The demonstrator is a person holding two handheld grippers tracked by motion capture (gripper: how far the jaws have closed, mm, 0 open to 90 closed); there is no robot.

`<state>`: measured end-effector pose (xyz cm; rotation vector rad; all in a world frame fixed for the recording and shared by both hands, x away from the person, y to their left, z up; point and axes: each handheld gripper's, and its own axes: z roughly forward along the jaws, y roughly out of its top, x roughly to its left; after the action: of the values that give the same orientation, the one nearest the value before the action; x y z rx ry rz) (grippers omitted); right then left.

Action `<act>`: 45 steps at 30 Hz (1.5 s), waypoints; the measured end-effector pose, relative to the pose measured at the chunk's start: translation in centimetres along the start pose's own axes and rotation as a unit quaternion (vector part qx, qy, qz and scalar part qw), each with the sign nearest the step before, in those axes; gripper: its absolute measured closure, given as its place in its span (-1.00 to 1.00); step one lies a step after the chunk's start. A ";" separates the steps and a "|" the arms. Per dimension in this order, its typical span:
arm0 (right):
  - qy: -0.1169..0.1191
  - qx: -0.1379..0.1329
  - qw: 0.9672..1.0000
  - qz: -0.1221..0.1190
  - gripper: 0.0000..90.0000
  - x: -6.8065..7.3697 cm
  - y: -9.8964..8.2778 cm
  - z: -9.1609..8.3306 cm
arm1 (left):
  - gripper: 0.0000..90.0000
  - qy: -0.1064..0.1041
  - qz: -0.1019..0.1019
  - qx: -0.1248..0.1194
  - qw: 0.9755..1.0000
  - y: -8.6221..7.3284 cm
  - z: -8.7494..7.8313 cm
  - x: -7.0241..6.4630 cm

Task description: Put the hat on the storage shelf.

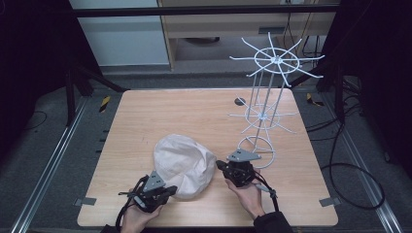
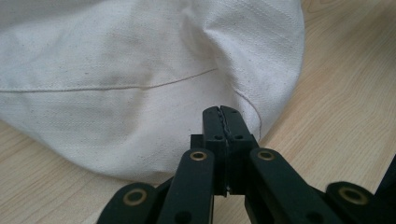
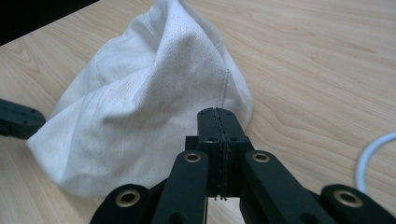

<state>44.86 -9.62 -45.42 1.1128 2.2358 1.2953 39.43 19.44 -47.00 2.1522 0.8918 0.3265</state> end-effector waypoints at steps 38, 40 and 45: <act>-0.055 -0.001 0.998 -0.010 0.91 -2.3 1.5 2.4 | 0.93 -0.019 0.006 -0.066 0.998 3.0 1.6 -2.0; -0.054 -0.004 0.998 -0.014 0.85 -2.2 1.5 1.8 | 0.86 -0.011 -0.003 -0.083 0.997 3.3 0.2 -1.1; -0.046 -0.012 0.999 -0.023 0.71 -1.7 1.5 0.3 | 0.67 0.034 -0.033 -0.107 0.993 3.7 -2.6 2.6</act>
<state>46.80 -10.31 -44.45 1.0836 2.1603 1.2246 41.88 20.99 -42.63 1.9212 0.9209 0.4432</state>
